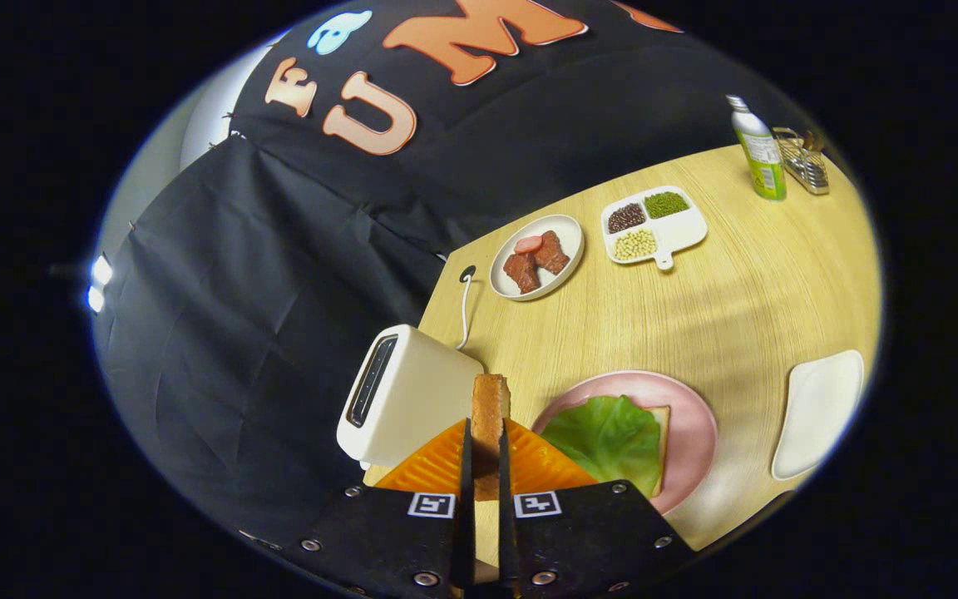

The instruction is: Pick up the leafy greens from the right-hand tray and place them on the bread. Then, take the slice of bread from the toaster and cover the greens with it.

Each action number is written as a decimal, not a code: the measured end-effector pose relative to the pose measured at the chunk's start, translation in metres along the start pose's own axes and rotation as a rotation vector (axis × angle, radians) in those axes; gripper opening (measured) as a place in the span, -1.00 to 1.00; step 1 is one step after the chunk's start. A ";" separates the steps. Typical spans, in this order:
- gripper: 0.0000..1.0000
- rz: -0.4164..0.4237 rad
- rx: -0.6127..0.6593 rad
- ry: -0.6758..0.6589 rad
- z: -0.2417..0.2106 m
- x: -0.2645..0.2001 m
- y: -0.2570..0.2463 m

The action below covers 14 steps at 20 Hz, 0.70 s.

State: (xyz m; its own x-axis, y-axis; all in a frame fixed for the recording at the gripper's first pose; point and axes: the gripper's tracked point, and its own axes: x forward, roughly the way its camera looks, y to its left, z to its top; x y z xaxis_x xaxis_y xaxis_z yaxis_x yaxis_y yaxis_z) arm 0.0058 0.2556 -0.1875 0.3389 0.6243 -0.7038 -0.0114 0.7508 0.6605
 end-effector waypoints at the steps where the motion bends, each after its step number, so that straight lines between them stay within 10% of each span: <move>1: -0.77 -0.009 0.013 0.000 -0.003 0.001 -0.008; 14: -0.75 -0.134 -0.035 -0.032 -0.031 0.001 -0.078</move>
State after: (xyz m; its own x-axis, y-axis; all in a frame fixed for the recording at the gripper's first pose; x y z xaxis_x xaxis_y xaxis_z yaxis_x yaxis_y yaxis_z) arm -0.0218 0.2041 -0.2476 0.3693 0.5112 -0.7761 0.0032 0.8344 0.5511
